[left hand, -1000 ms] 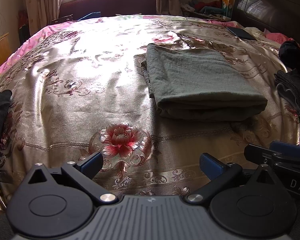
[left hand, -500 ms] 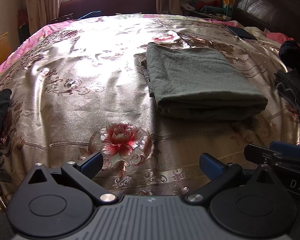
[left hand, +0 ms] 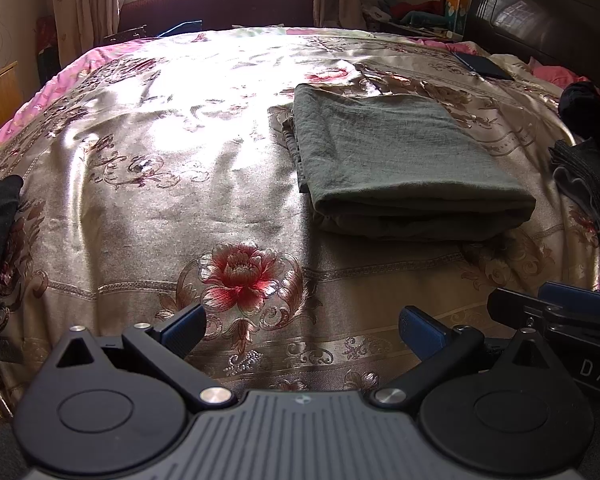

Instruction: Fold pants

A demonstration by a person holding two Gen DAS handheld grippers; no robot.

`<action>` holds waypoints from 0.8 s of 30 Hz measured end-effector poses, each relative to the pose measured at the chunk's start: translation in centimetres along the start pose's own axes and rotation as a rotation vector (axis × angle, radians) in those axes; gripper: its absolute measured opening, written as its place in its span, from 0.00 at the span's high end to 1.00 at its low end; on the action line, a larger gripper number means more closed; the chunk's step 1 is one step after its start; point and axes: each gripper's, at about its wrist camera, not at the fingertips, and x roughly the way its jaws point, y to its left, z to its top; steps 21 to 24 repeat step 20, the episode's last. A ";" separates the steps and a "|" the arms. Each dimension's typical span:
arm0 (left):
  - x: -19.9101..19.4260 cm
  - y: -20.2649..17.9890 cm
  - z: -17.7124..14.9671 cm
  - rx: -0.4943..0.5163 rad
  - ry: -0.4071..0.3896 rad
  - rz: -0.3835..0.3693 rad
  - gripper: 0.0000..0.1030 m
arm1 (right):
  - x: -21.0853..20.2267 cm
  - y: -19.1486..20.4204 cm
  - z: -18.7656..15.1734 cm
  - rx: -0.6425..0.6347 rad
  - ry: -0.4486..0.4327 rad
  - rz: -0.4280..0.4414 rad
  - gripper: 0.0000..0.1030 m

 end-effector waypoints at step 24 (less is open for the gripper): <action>0.0 0.0 0.1 -0.003 0.001 0.002 0.00 | 0.0 0.0 -0.1 -0.001 0.001 0.002 0.47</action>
